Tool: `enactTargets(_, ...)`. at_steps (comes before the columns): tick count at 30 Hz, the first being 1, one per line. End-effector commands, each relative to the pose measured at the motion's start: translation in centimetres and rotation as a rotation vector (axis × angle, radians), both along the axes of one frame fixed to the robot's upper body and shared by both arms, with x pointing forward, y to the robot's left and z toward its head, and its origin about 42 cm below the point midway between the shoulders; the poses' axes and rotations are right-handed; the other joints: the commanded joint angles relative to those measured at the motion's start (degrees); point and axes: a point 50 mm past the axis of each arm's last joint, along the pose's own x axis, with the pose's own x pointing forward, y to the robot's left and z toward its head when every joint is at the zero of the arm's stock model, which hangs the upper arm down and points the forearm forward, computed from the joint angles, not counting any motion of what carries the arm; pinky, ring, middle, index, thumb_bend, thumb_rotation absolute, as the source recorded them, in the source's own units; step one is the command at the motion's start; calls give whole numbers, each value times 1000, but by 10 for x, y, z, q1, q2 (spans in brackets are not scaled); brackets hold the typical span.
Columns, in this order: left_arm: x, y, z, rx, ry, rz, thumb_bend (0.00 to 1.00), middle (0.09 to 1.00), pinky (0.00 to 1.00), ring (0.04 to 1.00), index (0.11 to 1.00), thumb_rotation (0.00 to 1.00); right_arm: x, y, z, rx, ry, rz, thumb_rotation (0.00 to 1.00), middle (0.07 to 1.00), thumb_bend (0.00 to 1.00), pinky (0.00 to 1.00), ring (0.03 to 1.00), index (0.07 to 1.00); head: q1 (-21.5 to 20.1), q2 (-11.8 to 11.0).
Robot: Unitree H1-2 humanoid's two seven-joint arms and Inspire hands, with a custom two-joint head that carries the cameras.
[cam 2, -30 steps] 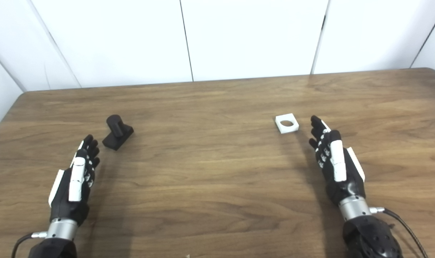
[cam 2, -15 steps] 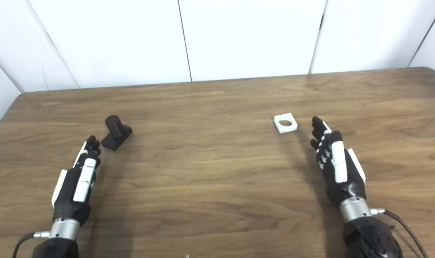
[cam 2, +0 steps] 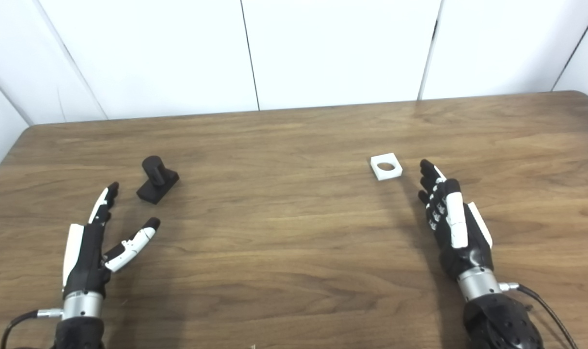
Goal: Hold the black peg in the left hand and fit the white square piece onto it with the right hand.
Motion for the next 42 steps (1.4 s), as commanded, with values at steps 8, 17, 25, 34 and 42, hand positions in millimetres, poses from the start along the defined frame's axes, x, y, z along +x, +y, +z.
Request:
enactTargets(8,25,6,36,192,-131,38,717,939,919,964,894,343,7,0,10,-18,-66,20,1000,984,604,1000,1000,941,1,0)
enactTargets(17,47,12,40,327,-129,43,751,938,997,981,766,345,6,1,9,-5,-63,16,1000,973,613,1000,987,938,0,-6)
enactTargets(25,64,16,37,359,-111,48,777,934,1000,990,704,324,4,3,8,8,-56,11,1000,965,630,1000,985,932,0,-5)
enactTargets(34,88,18,32,431,-66,38,776,914,1000,973,702,326,2,4,8,14,-52,10,1000,971,614,1000,995,933,-4,-7)
enactTargets(42,99,19,22,473,-32,28,784,907,1000,967,708,369,0,2,6,6,-49,12,1000,980,603,1000,1000,944,-3,-6)
